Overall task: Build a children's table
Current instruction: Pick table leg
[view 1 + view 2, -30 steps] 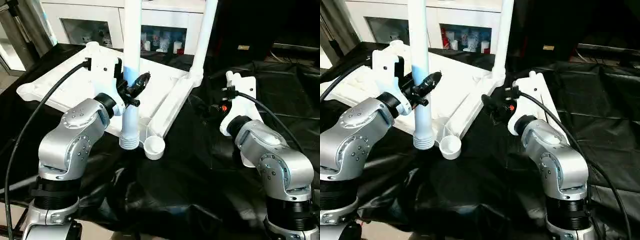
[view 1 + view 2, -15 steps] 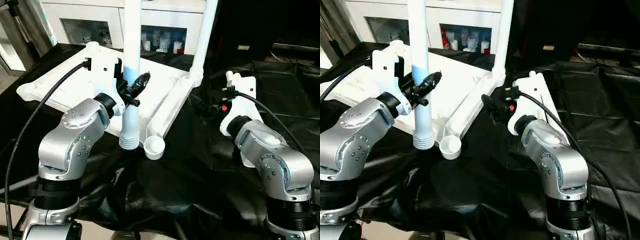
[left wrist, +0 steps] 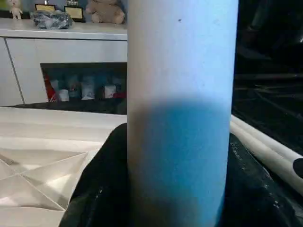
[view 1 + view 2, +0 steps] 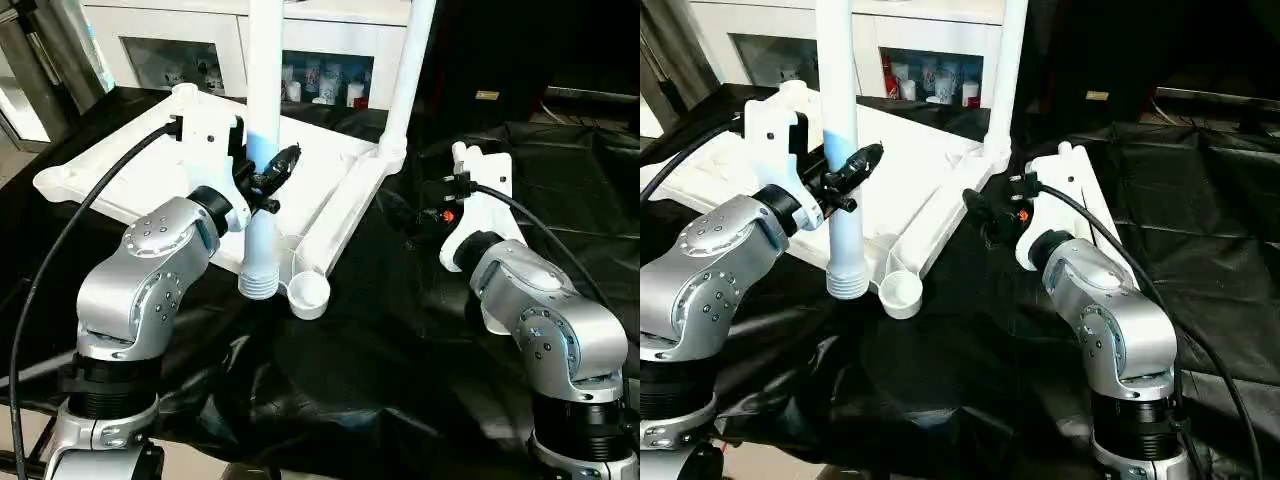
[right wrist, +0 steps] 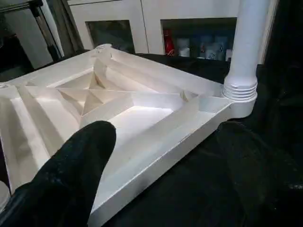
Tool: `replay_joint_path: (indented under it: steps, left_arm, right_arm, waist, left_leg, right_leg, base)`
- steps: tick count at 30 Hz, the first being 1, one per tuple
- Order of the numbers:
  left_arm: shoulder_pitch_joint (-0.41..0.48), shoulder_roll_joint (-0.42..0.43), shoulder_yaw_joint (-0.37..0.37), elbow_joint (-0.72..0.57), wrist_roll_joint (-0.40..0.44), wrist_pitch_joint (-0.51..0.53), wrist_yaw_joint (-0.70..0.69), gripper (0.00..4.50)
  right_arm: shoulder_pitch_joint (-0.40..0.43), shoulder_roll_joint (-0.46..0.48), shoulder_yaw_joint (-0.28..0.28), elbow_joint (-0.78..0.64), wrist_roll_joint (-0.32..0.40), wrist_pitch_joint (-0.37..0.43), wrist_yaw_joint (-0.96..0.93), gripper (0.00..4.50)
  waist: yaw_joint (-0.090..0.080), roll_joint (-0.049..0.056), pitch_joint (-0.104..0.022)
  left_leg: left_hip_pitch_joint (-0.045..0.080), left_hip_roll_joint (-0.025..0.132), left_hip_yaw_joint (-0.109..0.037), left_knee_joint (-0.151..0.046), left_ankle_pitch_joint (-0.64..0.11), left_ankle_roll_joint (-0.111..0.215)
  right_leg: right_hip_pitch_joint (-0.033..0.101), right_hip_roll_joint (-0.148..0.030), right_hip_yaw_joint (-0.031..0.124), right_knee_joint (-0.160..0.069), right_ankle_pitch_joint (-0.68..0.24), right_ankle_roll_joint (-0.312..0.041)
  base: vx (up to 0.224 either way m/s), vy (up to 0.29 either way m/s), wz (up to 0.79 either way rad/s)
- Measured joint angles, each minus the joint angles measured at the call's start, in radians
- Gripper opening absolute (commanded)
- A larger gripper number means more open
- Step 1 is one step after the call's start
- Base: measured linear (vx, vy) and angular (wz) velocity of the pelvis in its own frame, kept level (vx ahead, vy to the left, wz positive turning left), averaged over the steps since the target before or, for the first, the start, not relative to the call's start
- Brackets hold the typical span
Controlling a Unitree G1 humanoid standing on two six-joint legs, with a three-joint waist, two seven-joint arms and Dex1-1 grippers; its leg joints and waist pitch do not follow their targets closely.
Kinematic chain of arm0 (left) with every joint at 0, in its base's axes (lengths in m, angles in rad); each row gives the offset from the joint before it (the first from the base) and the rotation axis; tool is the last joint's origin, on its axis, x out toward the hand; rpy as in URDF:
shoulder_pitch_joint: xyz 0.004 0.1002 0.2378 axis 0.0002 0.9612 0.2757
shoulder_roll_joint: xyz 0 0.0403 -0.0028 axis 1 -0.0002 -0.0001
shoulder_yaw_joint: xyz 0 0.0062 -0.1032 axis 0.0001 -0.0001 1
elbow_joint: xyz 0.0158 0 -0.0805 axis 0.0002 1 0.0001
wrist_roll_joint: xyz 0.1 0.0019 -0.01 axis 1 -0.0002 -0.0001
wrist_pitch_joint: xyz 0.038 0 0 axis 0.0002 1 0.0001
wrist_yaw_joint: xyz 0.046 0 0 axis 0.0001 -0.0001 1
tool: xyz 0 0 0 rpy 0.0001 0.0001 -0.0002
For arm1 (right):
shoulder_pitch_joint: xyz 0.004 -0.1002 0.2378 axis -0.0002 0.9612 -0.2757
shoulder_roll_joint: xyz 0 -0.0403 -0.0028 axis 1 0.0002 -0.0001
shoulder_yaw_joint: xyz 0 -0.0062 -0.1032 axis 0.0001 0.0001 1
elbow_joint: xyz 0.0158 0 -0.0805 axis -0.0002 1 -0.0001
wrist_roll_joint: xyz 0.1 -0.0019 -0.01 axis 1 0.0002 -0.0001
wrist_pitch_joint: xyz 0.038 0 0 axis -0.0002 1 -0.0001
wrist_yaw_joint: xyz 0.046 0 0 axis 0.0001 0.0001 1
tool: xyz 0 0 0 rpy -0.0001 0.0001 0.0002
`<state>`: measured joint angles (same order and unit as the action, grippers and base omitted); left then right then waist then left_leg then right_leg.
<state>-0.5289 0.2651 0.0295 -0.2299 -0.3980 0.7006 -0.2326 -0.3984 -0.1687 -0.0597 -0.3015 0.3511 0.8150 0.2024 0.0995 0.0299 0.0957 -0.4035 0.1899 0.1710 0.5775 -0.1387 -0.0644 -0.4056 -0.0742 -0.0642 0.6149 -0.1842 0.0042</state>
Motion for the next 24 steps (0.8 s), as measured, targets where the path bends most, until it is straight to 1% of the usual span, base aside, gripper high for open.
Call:
replay_joint_path:
  steps: [24]
  left_arm:
    - [0.000, 0.000, 0.000, 0.000, 0.000, 0.000, 0.000, 1.85]
  right_arm:
    - [0.000, 0.000, 0.000, 0.000, 0.000, 0.000, 0.000, 3.93]
  waist:
    - [0.000, 0.000, 0.000]
  left_leg:
    - [0.000, 0.000, 0.000, 0.000, 0.000, 0.000]
  right_leg:
    - [0.000, 0.000, 0.000, 0.000, 0.000, -0.001]
  base:
    - [0.000, 0.000, 0.00]
